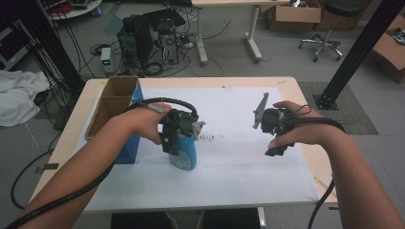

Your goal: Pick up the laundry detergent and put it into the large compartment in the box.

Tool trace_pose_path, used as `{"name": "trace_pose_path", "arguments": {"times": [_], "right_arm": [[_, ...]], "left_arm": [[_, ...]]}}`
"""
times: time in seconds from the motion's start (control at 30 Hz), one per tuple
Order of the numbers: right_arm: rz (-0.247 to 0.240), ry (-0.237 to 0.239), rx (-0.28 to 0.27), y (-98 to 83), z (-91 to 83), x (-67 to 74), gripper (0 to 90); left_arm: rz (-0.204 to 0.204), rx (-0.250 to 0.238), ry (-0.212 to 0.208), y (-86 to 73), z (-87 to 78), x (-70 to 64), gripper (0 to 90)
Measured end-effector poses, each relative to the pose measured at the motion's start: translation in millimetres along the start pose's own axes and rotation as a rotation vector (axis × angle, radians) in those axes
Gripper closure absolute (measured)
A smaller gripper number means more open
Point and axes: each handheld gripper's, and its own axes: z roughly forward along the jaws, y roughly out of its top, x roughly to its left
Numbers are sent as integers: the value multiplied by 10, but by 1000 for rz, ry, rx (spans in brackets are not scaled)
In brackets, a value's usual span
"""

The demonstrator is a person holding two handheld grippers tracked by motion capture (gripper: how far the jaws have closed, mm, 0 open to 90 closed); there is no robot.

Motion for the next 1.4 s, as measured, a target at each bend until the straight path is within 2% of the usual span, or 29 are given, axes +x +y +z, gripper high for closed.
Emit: {"name": "trace_pose_path", "arguments": {"times": [0.27,0.57,0.9,1.27,1.4], "right_arm": [[0,-1,2,1,5,-10,159],[4,1,0,11,20,-15,160],[8,2,2,8,29,-18,160],[11,5,3,0,53,-32,160],[13,6,0,-5,54,-37,160]], "left_arm": [[4,14,-1,10,-4,1,220],[8,17,-3,19,-3,2,247],[6,19,15,9,4,-3,289],[10,25,12,14,0,-10,322],[12,22,-2,15,-1,-8,362]]}}
